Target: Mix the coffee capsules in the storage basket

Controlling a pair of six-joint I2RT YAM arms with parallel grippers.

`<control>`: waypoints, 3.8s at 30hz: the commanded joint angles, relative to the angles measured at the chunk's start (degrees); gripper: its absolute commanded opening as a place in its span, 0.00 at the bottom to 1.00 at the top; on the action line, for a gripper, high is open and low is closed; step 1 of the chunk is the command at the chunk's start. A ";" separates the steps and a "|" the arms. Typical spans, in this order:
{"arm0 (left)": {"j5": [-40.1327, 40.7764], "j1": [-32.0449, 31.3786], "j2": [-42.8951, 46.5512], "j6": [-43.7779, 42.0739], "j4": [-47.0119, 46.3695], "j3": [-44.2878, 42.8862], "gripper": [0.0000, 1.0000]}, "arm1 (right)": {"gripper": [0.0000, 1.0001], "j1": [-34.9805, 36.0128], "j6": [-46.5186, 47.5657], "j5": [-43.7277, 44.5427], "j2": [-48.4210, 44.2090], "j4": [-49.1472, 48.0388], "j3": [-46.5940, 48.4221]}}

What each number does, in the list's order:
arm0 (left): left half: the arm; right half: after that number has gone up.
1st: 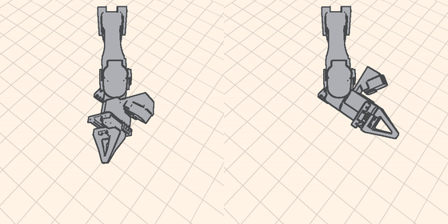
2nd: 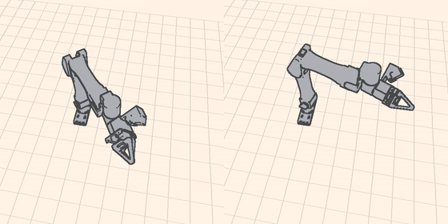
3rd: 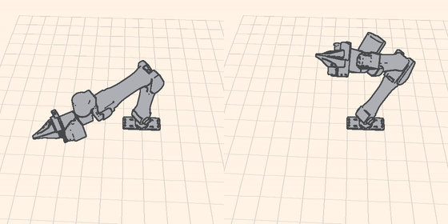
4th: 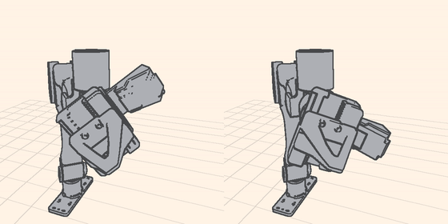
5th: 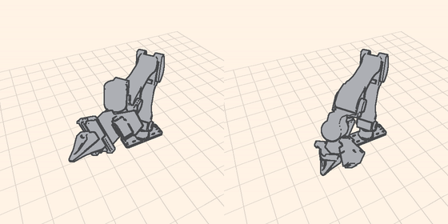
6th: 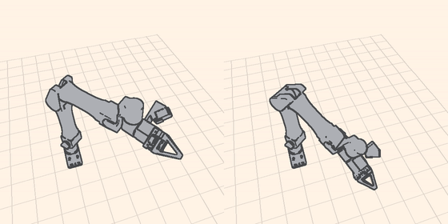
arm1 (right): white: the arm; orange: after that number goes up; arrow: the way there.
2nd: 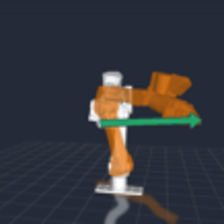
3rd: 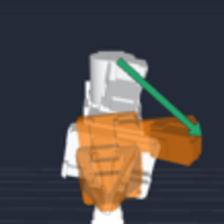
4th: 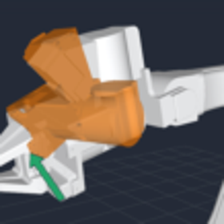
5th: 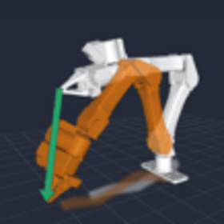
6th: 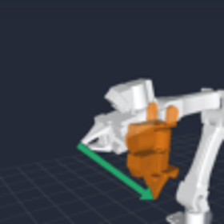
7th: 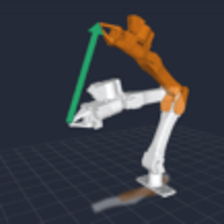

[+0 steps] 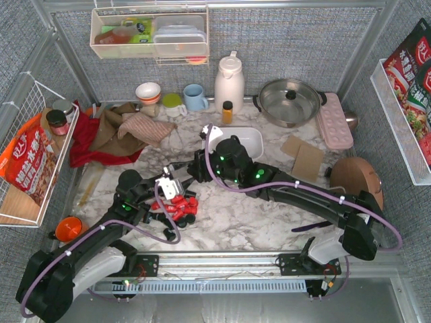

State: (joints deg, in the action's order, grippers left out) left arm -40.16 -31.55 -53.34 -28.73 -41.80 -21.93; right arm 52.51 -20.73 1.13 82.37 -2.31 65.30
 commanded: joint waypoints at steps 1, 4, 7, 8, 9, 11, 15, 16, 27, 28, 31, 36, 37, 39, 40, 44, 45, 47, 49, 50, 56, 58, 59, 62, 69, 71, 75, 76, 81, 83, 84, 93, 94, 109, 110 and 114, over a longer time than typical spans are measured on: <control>0.58 -0.34 0.60 -0.62 -1.43 -0.07 0.56 | 0.34 0.39 -0.61 -0.38 0.38 -2.69 0.60; 1.58 -0.43 1.15 -0.71 -1.44 0.12 0.60 | 0.26 0.35 -0.80 0.17 0.09 -2.67 0.30; 2.63 -0.44 1.46 -0.71 -1.38 0.27 0.68 | 0.21 0.40 -0.98 1.29 -0.39 -2.32 0.01; 2.77 -0.44 1.41 -0.76 -1.36 0.31 0.73 | 0.21 0.39 -0.98 1.59 -0.54 -2.30 -0.05; 2.96 -0.44 1.40 -0.78 -1.21 0.31 0.76 | 0.21 0.39 -0.91 1.80 -0.76 -2.30 -0.16; 3.12 -0.45 1.46 -1.01 -0.72 0.22 0.97 | 0.21 0.37 -0.53 2.38 -0.97 -2.29 -0.16; 4.84 -0.58 1.86 -1.06 -0.40 0.14 0.99 | 0.21 0.08 1.13 7.28 -1.81 -1.30 -0.24; 5.72 -0.58 1.92 -1.21 -0.39 0.21 0.99 | 0.21 -0.28 1.89 8.63 -2.03 -0.96 -0.19; 37.68 -0.79 2.78 12.85 -13.52 1.66 0.99 | 0.21 -15.37 11.14 16.44 13.39 0.86 8.77; 42.59 -0.80 2.66 14.67 -13.40 1.07 0.99 | 0.21 -16.56 11.46 16.14 16.62 1.95 11.12; 59.13 -0.92 1.54 24.49 -8.55 -2.36 0.99 | 0.23 -18.49 11.81 14.96 25.13 5.10 18.27; 69.88 -0.89 -2.98 28.44 6.64 -10.37 0.99 | 0.30 -18.63 9.73 13.33 35.63 8.40 27.53; 70.21 -0.94 -3.93 28.46 7.58 -11.12 0.99 | 0.30 -18.59 9.06 12.96 36.89 8.34 28.46; 69.76 -0.90 -5.21 28.56 7.91 -11.46 0.99 | 0.32 -18.53 7.95 12.37 38.89 7.60 29.39; 68.91 -0.90 -5.57 28.56 8.00 -11.46 0.99 | 0.34 -18.50 7.61 12.21 39.40 6.90 29.32; 66.65 -0.89 -6.37 29.22 8.95 -11.85 0.99 | 0.47 -18.50 7.50 11.51 40.68 4.85 29.46; 66.31 -0.94 -6.60 29.33 9.44 -12.02 0.99 | 0.52 -18.50 7.61 11.41 40.88 5.04 29.94; 65.53 -0.95 -6.89 29.43 10.19 -12.37 0.99 | 0.60 -18.50 8.06 11.01 40.99 5.78 30.60; 64.81 -0.88 -7.17 29.64 10.60 -12.56 0.99 | 0.68 -18.50 8.73 10.56 40.33 6.40 30.68; 64.59 -0.90 -7.45 29.80 10.78 -12.65 0.99 | 0.71 -18.45 9.10 10.40 39.66 6.54 30.34; 63.51 -0.88 -8.43 30.43 12.31 -13.60 0.99 | 0.76 -17.66 12.70 12.85 30.01 7.84 23.12; 64.71 -0.93 -9.09 32.39 12.23 -13.53 0.99 | 0.76 -17.36 15.22 14.36 25.75 7.36 18.63; 66.17 -0.91 -9.63 33.74 11.83 -13.23 0.99 | 0.76 -17.33 16.49 15.36 23.64 7.26 16.45; 70.56 -0.92 -12.78 37.14 15.66 -14.96 0.99 | 0.82 -17.31 19.12 19.81 17.34 6.20 9.56; 76.64 -0.92 -20.70 48.17 45.57 -29.40 0.99 | 0.91 -17.33 21.89 31.08 3.27 8.36 2.28; 76.88 -0.96 -19.99 54.74 52.00 -29.94 0.99 | 0.93 -17.29 22.09 34.91 -0.04 7.01 0.02; 77.63 -0.93 -15.17 70.33 61.00 -25.48 0.99 | 0.99 -17.71 22.77 37.90 -4.68 4.67 -3.73; 77.96 -0.93 -13.72 73.58 62.92 -23.98 0.99 | 0.99 -17.89 22.26 37.90 -5.29 4.10 -4.57; 78.56 -0.88 -6.78 83.63 71.36 -16.97 0.99 | 0.99 -18.04 14.57 39.68 -10.07 6.96 -7.13; 78.85 -0.90 -2.96 85.88 73.49 -14.72 0.99 | 0.99 -18.10 11.55 39.75 -12.85 8.78 -9.72; 78.93 -0.95 -1.34 86.62 74.06 -13.65 0.99 | 0.99 -18.11 10.07 39.85 -14.23 9.04 -11.14; 79.83 -0.93 13.41 85.78 73.62 -5.52 0.95 | 0.99 -18.18 8.73 27.00 -26.02 -1.56 -26.87; 80.23 -0.89 14.26 85.77 73.96 -4.68 0.94 | 0.99 -18.15 8.20 26.27 -26.79 -1.79 -27.51; 78.55 -0.79 0.15 98.99 81.23 -5.88 0.84 | 0.99 -18.23 6.80 23.79 -28.85 0.38 -27.07; 78.35 -0.79 -0.26 99.64 81.41 -5.77 0.82 | 0.99 -18.27 6.76 23.92 -28.84 0.37 -27.07; 77.97 -0.82 -0.77 101.75 82.07 -5.22 0.75 | 0.99 -18.23 6.49 23.74 -28.46 0.37 -26.98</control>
State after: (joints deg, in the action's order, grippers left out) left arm 38.39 -32.42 -53.87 69.32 38.52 -27.64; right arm 34.24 -13.52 24.53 53.76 -0.58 37.95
